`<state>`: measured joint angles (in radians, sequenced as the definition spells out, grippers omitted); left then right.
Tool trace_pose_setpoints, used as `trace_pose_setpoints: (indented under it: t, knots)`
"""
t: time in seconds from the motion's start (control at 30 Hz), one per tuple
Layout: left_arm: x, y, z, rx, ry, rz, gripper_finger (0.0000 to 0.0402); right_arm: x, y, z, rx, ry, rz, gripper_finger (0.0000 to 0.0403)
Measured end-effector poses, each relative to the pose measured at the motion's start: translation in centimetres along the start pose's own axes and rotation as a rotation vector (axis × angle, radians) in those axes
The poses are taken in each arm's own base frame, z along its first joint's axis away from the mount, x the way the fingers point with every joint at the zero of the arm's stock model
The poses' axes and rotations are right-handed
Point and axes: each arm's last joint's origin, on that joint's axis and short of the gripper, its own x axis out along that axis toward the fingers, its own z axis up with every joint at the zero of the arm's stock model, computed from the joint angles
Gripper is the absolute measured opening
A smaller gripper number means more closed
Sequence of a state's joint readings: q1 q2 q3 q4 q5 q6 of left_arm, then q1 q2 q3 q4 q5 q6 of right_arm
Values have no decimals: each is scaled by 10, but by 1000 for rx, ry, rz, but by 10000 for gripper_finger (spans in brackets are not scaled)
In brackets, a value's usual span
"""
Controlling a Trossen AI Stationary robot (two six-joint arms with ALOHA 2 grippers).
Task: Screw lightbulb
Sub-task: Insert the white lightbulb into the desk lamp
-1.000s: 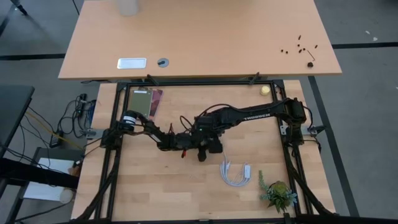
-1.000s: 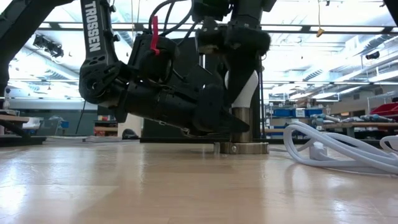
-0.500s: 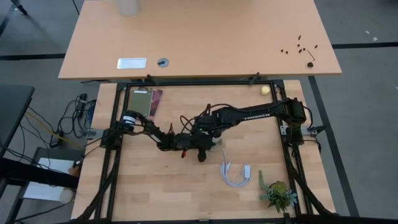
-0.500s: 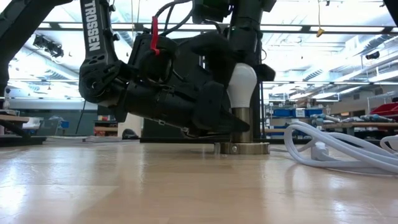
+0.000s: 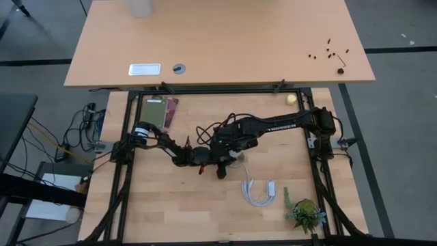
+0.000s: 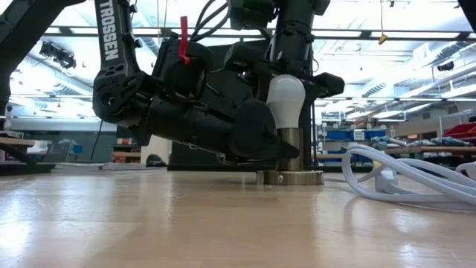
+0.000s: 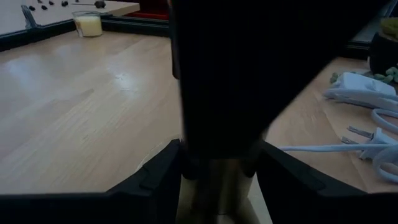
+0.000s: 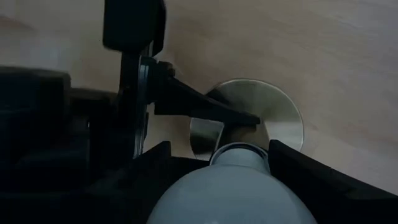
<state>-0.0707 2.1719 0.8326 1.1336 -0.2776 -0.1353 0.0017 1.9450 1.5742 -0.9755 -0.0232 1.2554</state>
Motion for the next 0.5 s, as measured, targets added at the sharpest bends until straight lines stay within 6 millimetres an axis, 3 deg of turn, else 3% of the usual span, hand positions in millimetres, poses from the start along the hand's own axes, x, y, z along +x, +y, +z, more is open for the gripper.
trace_pose_setpoints:
  t: [0.5]
  knots:
    - [1, 5, 1, 25, -3, 36, 187, -17, -1, 11, -386, 28, -32, 350]
